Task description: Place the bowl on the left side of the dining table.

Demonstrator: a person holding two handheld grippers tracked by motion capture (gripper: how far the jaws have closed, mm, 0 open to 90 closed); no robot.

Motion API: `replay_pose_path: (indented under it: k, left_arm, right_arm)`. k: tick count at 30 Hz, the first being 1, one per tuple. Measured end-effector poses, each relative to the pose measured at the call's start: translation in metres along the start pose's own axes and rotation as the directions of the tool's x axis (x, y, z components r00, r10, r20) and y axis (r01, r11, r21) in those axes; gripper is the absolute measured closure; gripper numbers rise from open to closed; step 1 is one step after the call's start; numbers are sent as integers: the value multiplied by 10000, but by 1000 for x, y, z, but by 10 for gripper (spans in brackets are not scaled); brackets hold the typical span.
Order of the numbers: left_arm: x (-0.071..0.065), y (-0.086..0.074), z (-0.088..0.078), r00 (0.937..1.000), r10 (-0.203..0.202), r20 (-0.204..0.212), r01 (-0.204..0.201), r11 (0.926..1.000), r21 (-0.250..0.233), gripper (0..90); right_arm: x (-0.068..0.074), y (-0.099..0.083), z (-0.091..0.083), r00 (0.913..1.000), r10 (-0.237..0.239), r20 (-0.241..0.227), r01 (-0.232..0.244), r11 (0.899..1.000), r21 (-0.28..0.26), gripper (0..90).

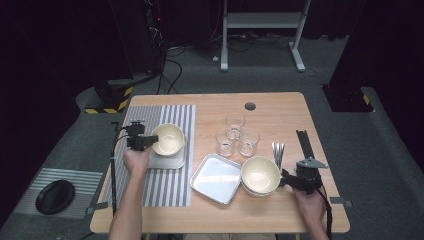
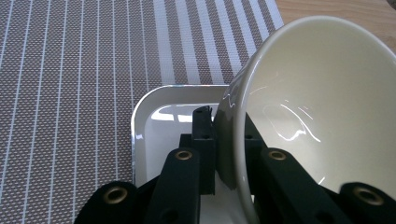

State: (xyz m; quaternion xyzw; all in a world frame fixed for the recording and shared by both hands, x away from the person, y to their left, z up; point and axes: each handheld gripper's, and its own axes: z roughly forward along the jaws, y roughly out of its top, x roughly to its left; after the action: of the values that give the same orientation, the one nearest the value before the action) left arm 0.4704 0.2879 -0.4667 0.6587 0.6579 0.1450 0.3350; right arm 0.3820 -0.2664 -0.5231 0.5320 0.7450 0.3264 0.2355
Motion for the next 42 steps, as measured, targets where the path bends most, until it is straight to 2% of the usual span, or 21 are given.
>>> replay_pose_path:
  k: [14, 22, 26, 30, 42]
  left_arm:
    - [7, -2, 3, 9995, -306, 19, 306, 9995, 21, 827]
    - [11, -4, 9, 9997, -185, -185, 191, 9992, 340, 827]
    - [13, -5, 10, 9993, -374, -56, 376, 9988, 313, 826]
    - [13, -5, 11, 9993, -370, -62, 372, 9988, 314, 827]
    - [12, -5, 15, 9988, -301, -395, 315, 9989, 350, 827]
  right_arm:
    - [0, 0, 0, 10000, -5, 3, 5, 10000, 0, 382]
    - [0, 0, 0, 10000, 0, 2, 0, 10000, 1, 381]
    - [0, 0, 0, 10000, -2, 3, 2, 10000, -3, 381]
    - [0, 0, 0, 10000, -3, 2, 3, 10000, 0, 381]
    - [0, 0, 0, 10000, 3, 0, -3, 10000, -2, 381]
